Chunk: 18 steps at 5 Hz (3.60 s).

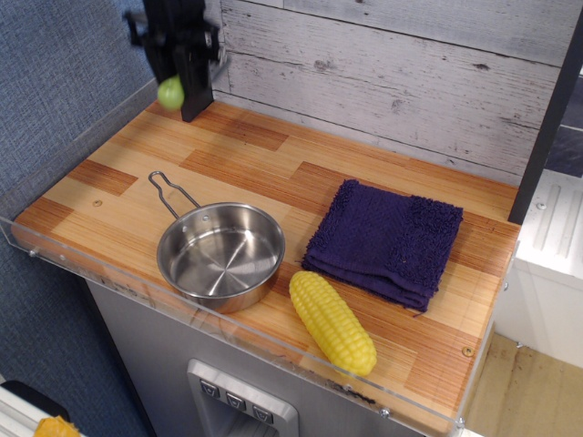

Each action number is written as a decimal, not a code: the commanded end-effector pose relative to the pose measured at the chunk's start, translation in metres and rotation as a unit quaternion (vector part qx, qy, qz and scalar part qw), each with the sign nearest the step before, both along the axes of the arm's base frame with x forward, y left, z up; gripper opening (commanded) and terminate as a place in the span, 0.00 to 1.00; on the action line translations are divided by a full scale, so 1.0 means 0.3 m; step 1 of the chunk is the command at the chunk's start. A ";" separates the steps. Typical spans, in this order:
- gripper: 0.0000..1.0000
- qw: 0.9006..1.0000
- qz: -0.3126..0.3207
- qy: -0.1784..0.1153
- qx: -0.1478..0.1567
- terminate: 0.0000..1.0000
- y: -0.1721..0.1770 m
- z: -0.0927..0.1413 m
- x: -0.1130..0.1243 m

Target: Place the spatula on the purple cloth.

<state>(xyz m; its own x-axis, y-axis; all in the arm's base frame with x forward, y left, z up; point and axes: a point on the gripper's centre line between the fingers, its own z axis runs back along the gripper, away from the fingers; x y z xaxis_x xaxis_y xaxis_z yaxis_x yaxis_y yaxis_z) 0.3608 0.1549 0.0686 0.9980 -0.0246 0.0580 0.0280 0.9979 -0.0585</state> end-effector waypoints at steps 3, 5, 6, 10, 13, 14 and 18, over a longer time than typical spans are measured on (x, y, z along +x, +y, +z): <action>0.00 0.999 -0.015 -0.025 0.027 0.00 -0.149 -0.054 -0.081; 0.00 0.999 -0.005 -0.031 0.024 0.00 -0.156 -0.075 -0.046; 0.00 0.999 -0.009 -0.037 0.026 0.00 -0.164 -0.073 -0.029; 1.00 1.000 -0.001 -0.001 0.011 0.00 -0.191 -0.139 -0.040; 1.00 0.998 0.000 -0.063 0.013 0.00 -0.261 0.186 -0.073; 1.00 0.996 -0.003 -0.087 0.027 0.00 -0.292 0.297 -0.105; 1.00 0.995 0.002 -0.074 0.063 0.00 -0.323 0.382 -0.172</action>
